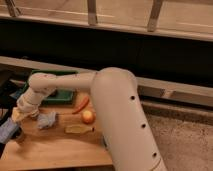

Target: Place sponge in metal cup

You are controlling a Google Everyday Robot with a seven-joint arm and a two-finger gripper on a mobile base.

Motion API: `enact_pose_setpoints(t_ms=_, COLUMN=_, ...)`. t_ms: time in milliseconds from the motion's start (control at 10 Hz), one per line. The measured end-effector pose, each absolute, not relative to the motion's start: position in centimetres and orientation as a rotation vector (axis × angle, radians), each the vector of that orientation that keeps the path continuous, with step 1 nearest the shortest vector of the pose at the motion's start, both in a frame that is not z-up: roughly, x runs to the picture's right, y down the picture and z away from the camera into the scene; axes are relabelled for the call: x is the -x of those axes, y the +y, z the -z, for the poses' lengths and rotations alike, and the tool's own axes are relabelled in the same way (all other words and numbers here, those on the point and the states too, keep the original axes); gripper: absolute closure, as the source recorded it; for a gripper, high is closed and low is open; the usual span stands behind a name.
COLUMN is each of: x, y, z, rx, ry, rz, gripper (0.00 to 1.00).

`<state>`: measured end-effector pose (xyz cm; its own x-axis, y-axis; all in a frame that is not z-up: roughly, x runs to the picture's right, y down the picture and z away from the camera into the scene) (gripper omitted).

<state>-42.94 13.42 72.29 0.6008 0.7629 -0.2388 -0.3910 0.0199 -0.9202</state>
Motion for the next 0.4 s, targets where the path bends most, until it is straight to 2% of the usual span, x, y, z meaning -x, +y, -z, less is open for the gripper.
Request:
enact_pose_setpoints(t_ms=100, x=42.98, y=13.63, z=-72.67, rx=1.264, ry=-0.37, rz=-0.938, gripper=0.78)
enact_pose_setpoints(t_ms=400, x=43.32, y=14.22, z=-73.39, rx=1.287, ry=-0.377, rz=-0.948, gripper=0.46)
